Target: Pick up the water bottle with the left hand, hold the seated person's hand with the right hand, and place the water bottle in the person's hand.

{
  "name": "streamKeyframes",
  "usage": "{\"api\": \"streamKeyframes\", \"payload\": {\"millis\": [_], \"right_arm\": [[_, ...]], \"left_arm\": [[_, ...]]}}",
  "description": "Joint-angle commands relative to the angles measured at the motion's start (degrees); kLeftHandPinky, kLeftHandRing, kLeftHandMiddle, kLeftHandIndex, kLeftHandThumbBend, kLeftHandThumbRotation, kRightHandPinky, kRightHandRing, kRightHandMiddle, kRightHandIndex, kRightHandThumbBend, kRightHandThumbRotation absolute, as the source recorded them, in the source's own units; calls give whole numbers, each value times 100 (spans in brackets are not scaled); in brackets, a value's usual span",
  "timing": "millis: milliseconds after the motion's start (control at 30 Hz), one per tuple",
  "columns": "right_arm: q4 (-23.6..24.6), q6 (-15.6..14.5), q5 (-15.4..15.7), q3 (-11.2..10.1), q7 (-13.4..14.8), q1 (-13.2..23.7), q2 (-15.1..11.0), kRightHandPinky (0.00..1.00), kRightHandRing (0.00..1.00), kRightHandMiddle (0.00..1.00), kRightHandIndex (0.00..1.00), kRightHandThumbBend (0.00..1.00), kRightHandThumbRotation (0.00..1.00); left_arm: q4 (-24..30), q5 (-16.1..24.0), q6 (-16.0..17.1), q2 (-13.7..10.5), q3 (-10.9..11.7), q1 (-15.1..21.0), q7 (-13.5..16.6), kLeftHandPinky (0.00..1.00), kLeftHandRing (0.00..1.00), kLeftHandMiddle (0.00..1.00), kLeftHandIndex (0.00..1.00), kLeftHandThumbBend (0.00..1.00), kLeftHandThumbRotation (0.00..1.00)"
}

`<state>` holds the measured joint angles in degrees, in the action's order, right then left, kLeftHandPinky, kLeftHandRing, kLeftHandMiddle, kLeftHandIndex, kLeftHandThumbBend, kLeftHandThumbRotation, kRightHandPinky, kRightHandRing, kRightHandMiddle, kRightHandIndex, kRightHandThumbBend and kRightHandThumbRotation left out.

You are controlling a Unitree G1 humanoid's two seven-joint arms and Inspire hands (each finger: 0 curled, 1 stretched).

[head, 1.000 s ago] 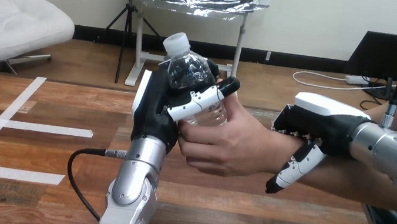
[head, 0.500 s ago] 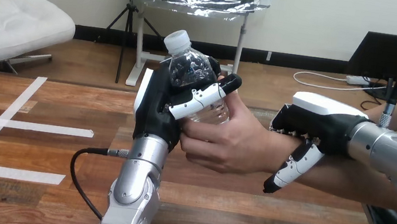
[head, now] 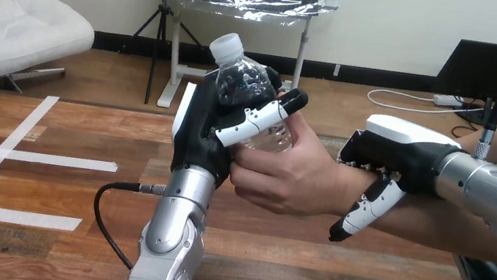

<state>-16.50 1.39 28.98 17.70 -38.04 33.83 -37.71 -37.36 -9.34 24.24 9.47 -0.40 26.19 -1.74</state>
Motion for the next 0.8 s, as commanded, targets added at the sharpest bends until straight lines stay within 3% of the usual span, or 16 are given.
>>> {"api": "streamKeyframes", "payload": {"millis": [0,467,600,700,767], "right_arm": [[-183,-32,17,-6,131,147,95,18,25,34,34,92,16],[-160,38,-27,-81,205,-14,23,17,25,34,35,91,14],[-152,9,-110,-140,147,-84,-2,18,26,35,36,91,13],[-123,-72,-204,-185,33,-134,-24,20,29,38,38,91,15],[-98,-115,-264,-198,-28,-156,-42,24,32,41,44,92,18]], "left_arm": [[485,-44,-29,694,-345,-8,-190,29,34,38,38,77,0],[630,-93,-99,609,-438,-106,-267,28,33,38,38,74,0],[748,-83,-254,501,-497,-161,-382,29,34,39,39,73,0],[896,110,-423,343,-594,-224,-369,32,39,44,45,73,5],[990,190,-500,279,-633,-266,-365,35,45,51,52,74,15]]}}
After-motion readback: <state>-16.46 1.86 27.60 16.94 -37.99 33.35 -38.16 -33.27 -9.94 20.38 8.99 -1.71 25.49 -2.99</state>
